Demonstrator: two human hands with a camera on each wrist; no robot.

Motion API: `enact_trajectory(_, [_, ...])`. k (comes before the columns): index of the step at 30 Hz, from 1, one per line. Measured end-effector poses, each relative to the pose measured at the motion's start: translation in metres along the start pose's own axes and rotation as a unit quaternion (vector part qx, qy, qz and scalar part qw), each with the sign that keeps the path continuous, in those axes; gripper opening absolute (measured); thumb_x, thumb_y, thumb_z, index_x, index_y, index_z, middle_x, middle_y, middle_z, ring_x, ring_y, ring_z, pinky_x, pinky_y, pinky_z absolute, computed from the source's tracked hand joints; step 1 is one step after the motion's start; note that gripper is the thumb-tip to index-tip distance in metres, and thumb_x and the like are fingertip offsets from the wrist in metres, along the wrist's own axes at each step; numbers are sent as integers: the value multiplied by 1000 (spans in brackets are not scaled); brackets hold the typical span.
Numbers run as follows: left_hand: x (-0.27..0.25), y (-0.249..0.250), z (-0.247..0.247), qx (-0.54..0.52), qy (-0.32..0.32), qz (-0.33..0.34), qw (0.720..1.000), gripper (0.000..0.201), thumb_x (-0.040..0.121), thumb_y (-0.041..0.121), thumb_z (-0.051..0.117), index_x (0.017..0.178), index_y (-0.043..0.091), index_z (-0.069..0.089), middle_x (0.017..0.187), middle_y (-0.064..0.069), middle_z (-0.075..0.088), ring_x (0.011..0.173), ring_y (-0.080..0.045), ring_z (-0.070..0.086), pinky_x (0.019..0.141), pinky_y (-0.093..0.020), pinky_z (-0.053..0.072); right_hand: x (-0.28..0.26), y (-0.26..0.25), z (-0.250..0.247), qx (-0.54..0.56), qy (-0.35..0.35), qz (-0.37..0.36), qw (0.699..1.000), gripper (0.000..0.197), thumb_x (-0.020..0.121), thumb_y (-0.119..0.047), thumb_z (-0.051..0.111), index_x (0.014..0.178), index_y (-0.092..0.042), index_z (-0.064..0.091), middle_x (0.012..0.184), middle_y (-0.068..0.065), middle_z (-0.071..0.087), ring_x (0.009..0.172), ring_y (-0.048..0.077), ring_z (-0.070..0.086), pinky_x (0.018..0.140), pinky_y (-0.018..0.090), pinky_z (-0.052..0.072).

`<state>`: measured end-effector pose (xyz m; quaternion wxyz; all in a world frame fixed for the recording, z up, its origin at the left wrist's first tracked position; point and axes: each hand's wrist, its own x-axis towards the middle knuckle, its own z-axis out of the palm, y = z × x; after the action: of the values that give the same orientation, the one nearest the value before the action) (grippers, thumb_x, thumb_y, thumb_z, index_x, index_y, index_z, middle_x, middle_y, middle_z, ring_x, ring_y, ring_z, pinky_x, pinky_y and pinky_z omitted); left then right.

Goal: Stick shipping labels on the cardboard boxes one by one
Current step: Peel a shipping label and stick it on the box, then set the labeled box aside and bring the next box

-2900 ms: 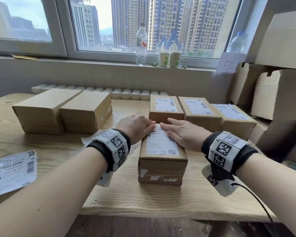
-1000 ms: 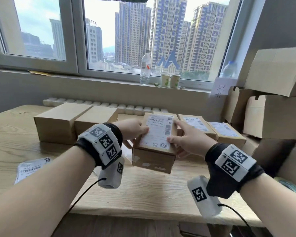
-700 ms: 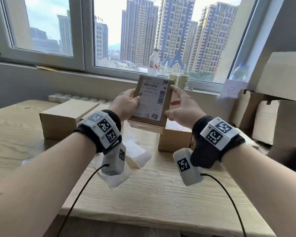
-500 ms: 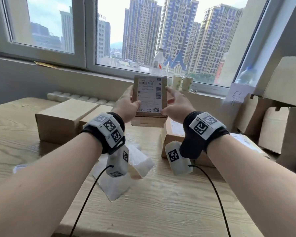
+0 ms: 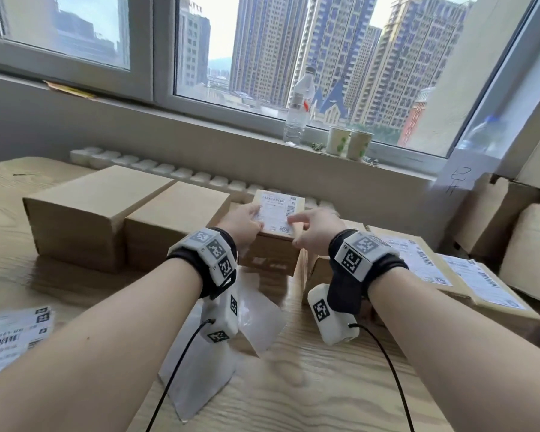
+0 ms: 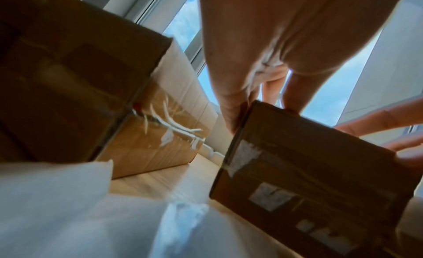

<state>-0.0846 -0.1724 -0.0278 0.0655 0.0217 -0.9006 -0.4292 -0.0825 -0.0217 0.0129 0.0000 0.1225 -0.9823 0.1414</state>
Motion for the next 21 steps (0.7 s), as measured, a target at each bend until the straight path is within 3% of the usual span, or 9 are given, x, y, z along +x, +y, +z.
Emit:
enact_trajectory(6, [4,-8,15,39,-27,-16,999,48,95,20,49,142,13,39,148,-10,39,134,-25,38,110,-31,30,0,6,11,-63,-34,16,997,42,92,-19,49,133,-27,52,137,5,51,120,24,52,92,28,43])
enact_trajectory(9, [2,-4,15,41,-34,-15,998,48,96,22,47,143,13,38,149,-10,37,135,-25,37,111,-31,29,-2,4,11,-66,-42,20,997,44,90,-16,51,132,-26,52,136,5,51,119,23,52,89,27,44])
enact_trajectory(11, [-2,-2,14,40,-32,-11,999,49,97,25,46,144,16,36,150,-8,36,136,-24,35,112,-32,28,-6,2,10,-49,-40,21,998,46,89,-15,51,134,-26,51,138,3,49,120,21,51,88,25,42])
enact_trajectory(14, [-11,6,4,35,-32,5,999,49,97,27,46,143,17,36,148,-8,39,136,-23,37,112,-33,29,-14,-2,5,-20,-24,12,999,52,88,-13,52,138,-27,46,143,0,45,124,19,48,95,26,41])
enact_trajectory(18, [-29,18,-21,6,-11,36,999,42,97,24,48,138,13,45,140,-6,49,129,-20,45,100,-23,32,-29,-14,-2,31,-2,-18,999,49,86,-13,54,133,-27,52,144,-4,45,129,17,45,101,26,37])
enact_trajectory(21, [-43,18,-44,9,26,51,998,38,94,27,52,131,17,51,136,-3,53,125,-19,48,102,-29,36,-41,-27,-6,71,19,-50,996,44,86,-15,56,129,-27,57,142,-3,48,129,17,44,103,25,34])
